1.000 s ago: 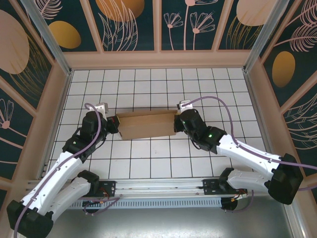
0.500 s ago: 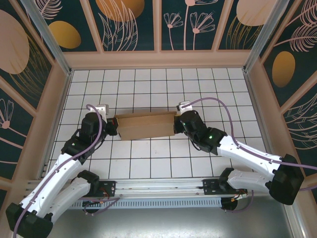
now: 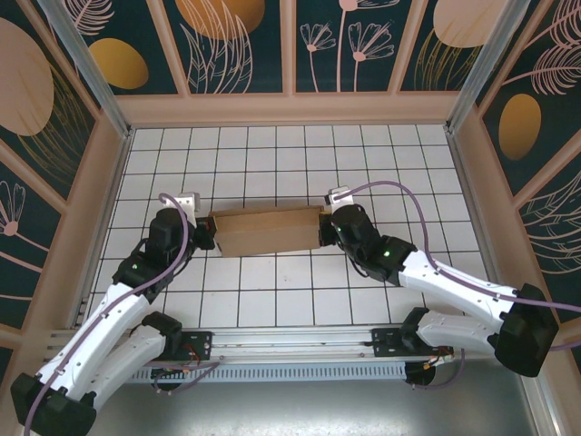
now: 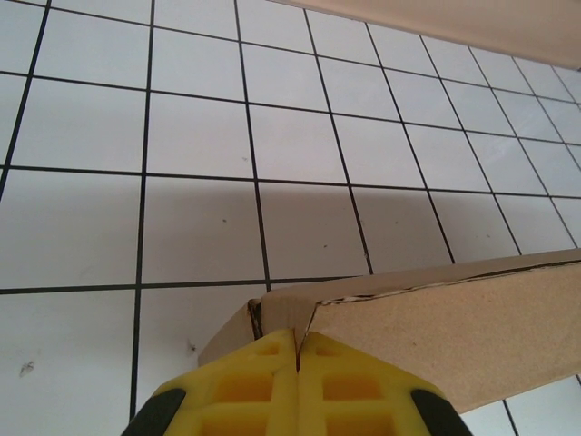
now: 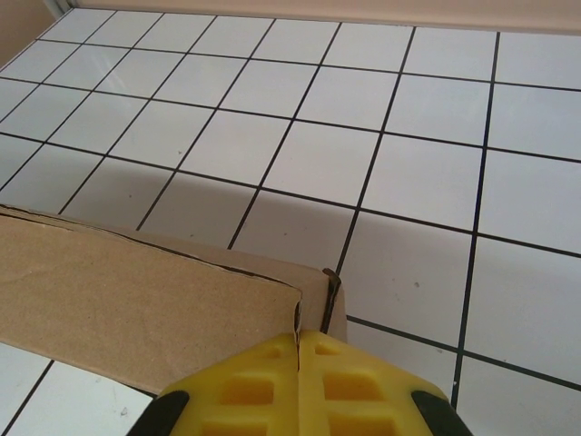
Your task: Fold the paper box
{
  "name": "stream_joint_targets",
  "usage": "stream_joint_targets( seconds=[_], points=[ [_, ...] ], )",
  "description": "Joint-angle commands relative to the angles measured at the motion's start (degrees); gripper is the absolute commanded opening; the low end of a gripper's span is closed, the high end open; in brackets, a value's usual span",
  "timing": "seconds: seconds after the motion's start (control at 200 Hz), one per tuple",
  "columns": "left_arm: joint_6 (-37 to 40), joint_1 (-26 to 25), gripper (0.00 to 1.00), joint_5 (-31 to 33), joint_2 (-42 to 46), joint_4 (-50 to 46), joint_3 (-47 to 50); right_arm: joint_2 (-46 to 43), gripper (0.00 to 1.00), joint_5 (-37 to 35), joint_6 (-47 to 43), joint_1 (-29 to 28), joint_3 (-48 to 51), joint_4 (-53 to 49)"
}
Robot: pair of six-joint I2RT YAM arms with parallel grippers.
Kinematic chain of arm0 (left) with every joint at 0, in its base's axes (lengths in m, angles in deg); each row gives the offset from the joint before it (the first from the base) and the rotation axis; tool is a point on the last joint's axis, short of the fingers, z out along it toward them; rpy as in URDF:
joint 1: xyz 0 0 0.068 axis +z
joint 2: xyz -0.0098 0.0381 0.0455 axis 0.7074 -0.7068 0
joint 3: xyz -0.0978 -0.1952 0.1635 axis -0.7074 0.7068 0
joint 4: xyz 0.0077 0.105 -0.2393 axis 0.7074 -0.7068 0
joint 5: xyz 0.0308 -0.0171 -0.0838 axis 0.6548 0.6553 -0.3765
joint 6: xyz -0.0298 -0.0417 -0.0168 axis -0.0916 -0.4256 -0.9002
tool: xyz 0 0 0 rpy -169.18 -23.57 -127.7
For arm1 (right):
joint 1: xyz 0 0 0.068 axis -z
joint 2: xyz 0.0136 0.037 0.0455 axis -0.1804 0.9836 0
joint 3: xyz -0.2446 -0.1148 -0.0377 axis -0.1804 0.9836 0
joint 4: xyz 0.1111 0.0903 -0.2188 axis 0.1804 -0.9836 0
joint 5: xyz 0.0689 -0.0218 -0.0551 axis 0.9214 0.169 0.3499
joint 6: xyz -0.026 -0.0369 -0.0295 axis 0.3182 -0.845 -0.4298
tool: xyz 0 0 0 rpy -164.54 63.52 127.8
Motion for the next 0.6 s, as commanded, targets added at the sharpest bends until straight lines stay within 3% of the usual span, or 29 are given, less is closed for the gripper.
stream_joint_targets(
  seconds=[0.0,0.25,0.596],
  points=[
    [-4.69,-0.16,0.0,-1.57,1.37,1.2,3.23,-0.64,0.0,1.32,0.53,-0.72,2.85,-1.81],
    [-8.95,-0.18,0.0,0.17,2.55,0.77,4.61,-3.06,0.0,1.92,1.57,-0.65,6.59,1.14],
    [-22.01,-0.17,0.0,-2.06,4.96,4.04,13.79,-5.67,0.0,3.49,2.33,-0.67,11.34,4.89]
  ],
)
